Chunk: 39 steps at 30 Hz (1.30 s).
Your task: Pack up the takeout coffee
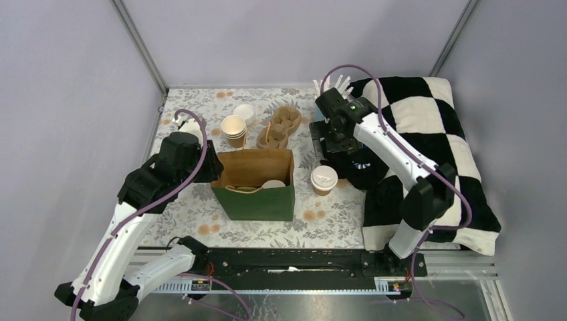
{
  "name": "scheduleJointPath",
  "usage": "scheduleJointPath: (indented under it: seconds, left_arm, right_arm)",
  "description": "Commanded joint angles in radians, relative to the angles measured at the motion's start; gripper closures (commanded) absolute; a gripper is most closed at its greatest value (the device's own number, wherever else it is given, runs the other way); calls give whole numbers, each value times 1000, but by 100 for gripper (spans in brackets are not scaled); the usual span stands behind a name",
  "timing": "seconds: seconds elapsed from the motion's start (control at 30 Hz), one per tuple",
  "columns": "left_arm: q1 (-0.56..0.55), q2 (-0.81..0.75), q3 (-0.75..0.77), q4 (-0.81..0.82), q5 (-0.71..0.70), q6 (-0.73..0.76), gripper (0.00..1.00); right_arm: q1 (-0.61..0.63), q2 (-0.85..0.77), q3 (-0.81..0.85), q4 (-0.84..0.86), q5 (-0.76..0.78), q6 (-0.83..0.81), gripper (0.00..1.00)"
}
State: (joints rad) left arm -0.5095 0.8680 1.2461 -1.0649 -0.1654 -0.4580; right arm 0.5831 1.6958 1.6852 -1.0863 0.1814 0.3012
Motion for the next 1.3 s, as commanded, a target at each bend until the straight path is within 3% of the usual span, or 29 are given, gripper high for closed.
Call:
scheduleJointPath:
  seconds: [0.0, 0.23, 0.53, 1.27]
  left_arm:
    - [2, 7, 44, -21, -34, -27, 65]
    - [2, -4, 45, -30, -51, -9, 60]
    - [2, 17, 40, -30, -40, 3, 53]
    - [2, 8, 12, -18, -37, 13, 50]
  right_arm:
    - [-1, 30, 27, -34, -111, -7, 0]
    - [-2, 94, -2, -57, -258, -10, 0]
    - [6, 158, -19, -67, -243, -35, 0]
    - [65, 200, -56, -44, -169, -50, 0]
